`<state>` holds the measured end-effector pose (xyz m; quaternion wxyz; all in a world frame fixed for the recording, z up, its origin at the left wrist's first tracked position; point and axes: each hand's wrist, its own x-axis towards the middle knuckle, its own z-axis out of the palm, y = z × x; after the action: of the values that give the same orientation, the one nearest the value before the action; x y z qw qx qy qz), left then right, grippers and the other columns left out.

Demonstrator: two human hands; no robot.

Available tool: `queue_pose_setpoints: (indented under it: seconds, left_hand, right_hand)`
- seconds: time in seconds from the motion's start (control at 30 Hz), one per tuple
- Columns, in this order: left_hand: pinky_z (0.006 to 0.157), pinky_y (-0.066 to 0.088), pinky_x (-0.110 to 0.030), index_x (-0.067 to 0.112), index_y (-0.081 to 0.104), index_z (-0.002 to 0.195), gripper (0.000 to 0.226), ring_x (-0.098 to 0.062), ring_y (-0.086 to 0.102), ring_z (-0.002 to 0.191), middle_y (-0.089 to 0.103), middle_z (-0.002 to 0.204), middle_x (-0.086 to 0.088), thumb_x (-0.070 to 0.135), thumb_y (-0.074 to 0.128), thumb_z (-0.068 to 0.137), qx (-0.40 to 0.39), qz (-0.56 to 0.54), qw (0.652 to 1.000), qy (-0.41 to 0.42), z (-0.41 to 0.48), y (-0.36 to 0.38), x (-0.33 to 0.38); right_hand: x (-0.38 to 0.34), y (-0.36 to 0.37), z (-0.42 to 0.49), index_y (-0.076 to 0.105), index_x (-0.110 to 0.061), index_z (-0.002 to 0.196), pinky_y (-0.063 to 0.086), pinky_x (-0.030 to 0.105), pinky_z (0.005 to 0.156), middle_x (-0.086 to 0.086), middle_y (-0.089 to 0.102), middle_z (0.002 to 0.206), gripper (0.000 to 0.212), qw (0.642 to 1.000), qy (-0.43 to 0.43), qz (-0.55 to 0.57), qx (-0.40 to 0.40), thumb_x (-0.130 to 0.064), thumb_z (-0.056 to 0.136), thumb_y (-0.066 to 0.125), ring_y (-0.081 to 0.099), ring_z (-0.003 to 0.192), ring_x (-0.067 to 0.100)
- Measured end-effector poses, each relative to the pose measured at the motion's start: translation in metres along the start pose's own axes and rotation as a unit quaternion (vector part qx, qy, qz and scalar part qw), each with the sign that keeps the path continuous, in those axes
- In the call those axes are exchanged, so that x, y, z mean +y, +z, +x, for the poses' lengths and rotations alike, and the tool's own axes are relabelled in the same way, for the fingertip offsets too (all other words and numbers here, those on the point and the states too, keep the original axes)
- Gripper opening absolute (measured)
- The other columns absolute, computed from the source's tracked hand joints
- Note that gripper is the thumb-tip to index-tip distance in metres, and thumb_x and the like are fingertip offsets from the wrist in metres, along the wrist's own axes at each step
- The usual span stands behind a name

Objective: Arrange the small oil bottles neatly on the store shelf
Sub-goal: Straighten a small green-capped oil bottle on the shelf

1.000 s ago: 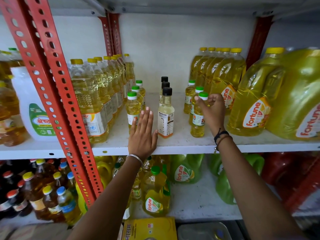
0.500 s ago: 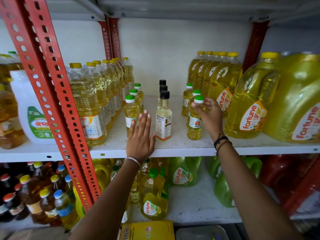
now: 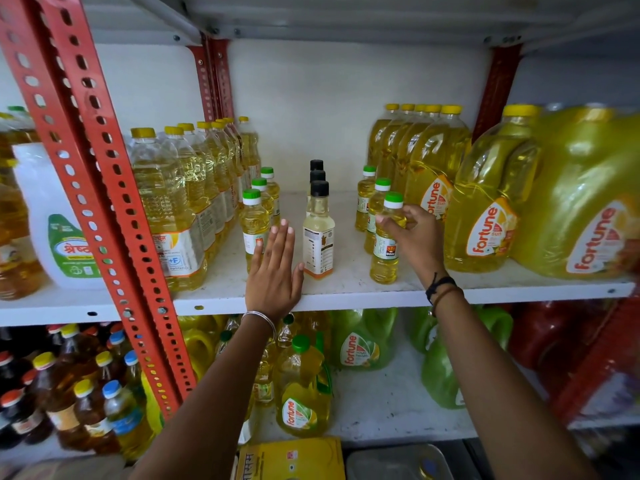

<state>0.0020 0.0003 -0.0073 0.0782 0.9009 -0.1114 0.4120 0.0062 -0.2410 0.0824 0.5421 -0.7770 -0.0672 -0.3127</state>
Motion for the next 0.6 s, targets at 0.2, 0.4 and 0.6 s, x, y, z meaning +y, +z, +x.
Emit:
queue_pose_setpoints:
  seconds: [0.2, 0.4, 0.6]
  left_hand:
    - [0.118, 0.002, -0.038, 0.005, 0.017, 0.151, 0.063, -0.021, 0.008, 0.146, 0.011, 0.158, -0.009, 0.036, 0.027, 0.097, -0.006, -0.005, 1.000, -0.002, 0.000, 0.000, 0.001]
    - [0.118, 0.002, -0.038, 0.005, 0.015, 0.151, 0.063, -0.022, 0.008, 0.146, 0.010, 0.158, -0.008, 0.037, 0.027, 0.097, -0.008, -0.008, 1.000, -0.006, 0.000, 0.000, 0.001]
    - [0.118, 0.002, -0.038, 0.005, 0.017, 0.151, 0.063, -0.023, 0.009, 0.146, 0.012, 0.158, -0.009, 0.036, 0.027, 0.097, -0.001, -0.012, 1.000, -0.003, 0.000, -0.001, 0.000]
  right_hand:
    - [-0.002, -0.010, -0.009, 0.067, -0.014, 0.101, 0.046, 0.022, 0.072, -0.002, 0.066, 0.095, 0.032, 1.000, -0.004, -0.012, 0.011, -0.033, 0.076, 0.074, 0.060, 0.090, 0.013]
    - [-0.004, -0.011, -0.013, 0.067, -0.014, 0.103, 0.050, 0.022, 0.072, 0.002, 0.068, 0.099, 0.035, 1.000, -0.001, -0.016, 0.009, -0.035, 0.076, 0.074, 0.061, 0.091, 0.014]
    - [-0.005, -0.011, -0.020, 0.061, -0.013, 0.112, 0.047, 0.027, 0.077, 0.000, 0.064, 0.105, 0.044, 1.000, 0.002, -0.023, 0.005, -0.038, 0.077, 0.072, 0.058, 0.096, 0.015]
